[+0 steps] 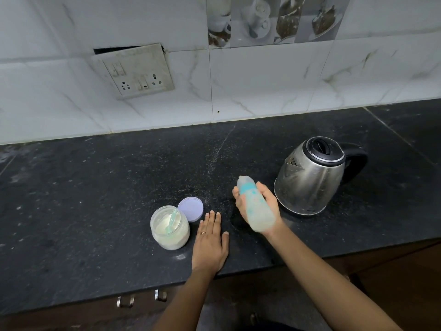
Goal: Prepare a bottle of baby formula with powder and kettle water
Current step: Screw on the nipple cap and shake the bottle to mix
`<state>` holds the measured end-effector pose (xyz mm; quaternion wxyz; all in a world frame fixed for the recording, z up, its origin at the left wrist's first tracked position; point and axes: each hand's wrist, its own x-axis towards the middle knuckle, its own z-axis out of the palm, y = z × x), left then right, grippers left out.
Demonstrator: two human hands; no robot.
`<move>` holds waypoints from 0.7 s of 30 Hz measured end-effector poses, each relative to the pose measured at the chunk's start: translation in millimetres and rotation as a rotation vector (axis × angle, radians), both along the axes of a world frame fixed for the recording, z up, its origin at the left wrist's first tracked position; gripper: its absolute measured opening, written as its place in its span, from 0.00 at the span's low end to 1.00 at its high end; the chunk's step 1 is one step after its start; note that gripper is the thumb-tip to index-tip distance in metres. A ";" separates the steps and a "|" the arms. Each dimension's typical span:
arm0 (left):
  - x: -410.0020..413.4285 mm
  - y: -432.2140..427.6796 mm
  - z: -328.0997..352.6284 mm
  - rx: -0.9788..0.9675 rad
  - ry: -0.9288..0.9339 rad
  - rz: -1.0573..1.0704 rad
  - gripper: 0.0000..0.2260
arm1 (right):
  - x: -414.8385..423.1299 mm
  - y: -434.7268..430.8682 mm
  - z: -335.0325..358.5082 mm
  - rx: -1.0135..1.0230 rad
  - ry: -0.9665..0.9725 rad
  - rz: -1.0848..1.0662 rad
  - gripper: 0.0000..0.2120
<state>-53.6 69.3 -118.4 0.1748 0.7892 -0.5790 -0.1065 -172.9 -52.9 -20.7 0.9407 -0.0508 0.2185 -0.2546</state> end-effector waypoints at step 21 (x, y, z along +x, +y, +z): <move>1.3 -0.9 0.3 0.007 0.003 -0.007 0.32 | 0.4 -1.4 32.2 -0.174 0.058 -0.069 0.28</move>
